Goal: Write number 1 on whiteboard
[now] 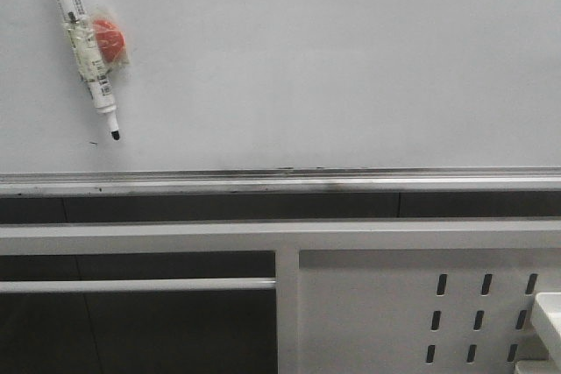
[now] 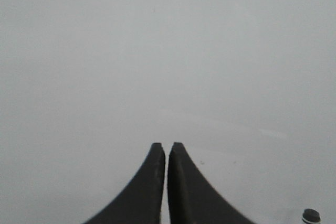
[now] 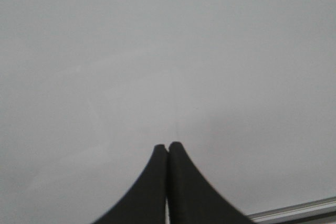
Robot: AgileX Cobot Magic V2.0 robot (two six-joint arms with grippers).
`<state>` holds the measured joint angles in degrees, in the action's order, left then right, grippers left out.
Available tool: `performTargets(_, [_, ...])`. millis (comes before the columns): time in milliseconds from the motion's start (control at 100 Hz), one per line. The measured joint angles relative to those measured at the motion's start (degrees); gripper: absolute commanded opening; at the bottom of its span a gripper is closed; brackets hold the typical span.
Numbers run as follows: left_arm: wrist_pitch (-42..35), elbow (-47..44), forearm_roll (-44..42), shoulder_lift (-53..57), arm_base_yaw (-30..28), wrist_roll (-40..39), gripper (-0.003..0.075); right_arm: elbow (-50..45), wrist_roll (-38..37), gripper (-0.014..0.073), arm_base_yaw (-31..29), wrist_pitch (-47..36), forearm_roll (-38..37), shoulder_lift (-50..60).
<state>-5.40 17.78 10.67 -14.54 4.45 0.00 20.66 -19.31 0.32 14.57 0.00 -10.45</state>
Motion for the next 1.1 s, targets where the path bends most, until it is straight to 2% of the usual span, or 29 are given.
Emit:
performTargets(40, [-0.10, 0.10, -1.66, -1.28, 0.19, 0.00, 0.0075, 0.26, 0.00, -0.0069, 0.04, -0.31, 0.00, -0.81])
performTargets(80, [0.35, 0.14, -3.13, -2.65, 0.73, 0.00, 0.0190, 0.57, 0.00, -0.0069, 0.14, -0.31, 0.00, -2.00])
performTargets(90, [0.34, 0.14, -3.30, -2.89, 0.84, 0.00, 0.0190, 0.72, 0.00, -0.0069, 0.14, -0.18, 0.00, -2.49])
performTargets(170, [0.13, 0.24, -4.21, -5.88, 2.60, -0.40, 0.0458, 1.59, 2.06, -0.0069, 0.27, 0.83, 0.00, -5.62])
performTargets(180, [-0.02, 0.24, -4.21, -6.15, 3.02, -0.64, 0.0458, 1.72, 2.37, -0.0069, 0.27, 0.97, 0.00, -5.94])
performTargets(220, [-0.55, 0.24, -3.72, -7.88, 4.40, -1.51, 0.0555, 1.84, 2.80, -0.0069, 0.27, 0.98, 0.00, -7.88])
performTargets(260, [-1.42, 0.24, -2.95, -9.52, 5.68, -2.77, 0.0589, 1.84, 3.16, -0.0069, 0.27, 0.48, 0.00, -9.90])
performTargets(320, [-3.31, 0.24, -2.06, -13.00, 8.16, -3.95, 0.0581, 1.84, 3.30, -0.0069, 0.27, -0.74, 0.47, -13.06])
performTargets(530, [-14.47, 0.24, -1.91, -28.16, 17.43, -4.85, 0.0435, 1.95, 3.89, -0.0069, 2.30, -1.11, 4.41, -20.98])
performTargets(640, [-19.79, -0.17, -2.97, -36.22, 23.74, -4.85, 0.0431, 3.13, 7.55, -0.0069, 5.15, -0.99, 4.68, -21.92])
performTargets(780, [-33.21, -3.85, -2.04, -46.25, 30.82, -4.85, 0.0430, 4.96, 11.59, -0.0069, 9.66, -1.21, 4.68, -21.92])
performTargets(980, [-54.52, -9.86, 0.99, -59.69, 36.08, -4.85, 0.0429, 5.41, 12.57, -0.0069, 13.86, -1.23, 4.01, -21.92])
performTargets(1100, [-58.46, -10.38, 1.86, -66.22, 37.27, -5.32, 0.0428, 5.41, 12.59, -0.0069, 14.35, -1.23, 4.01, -21.92])
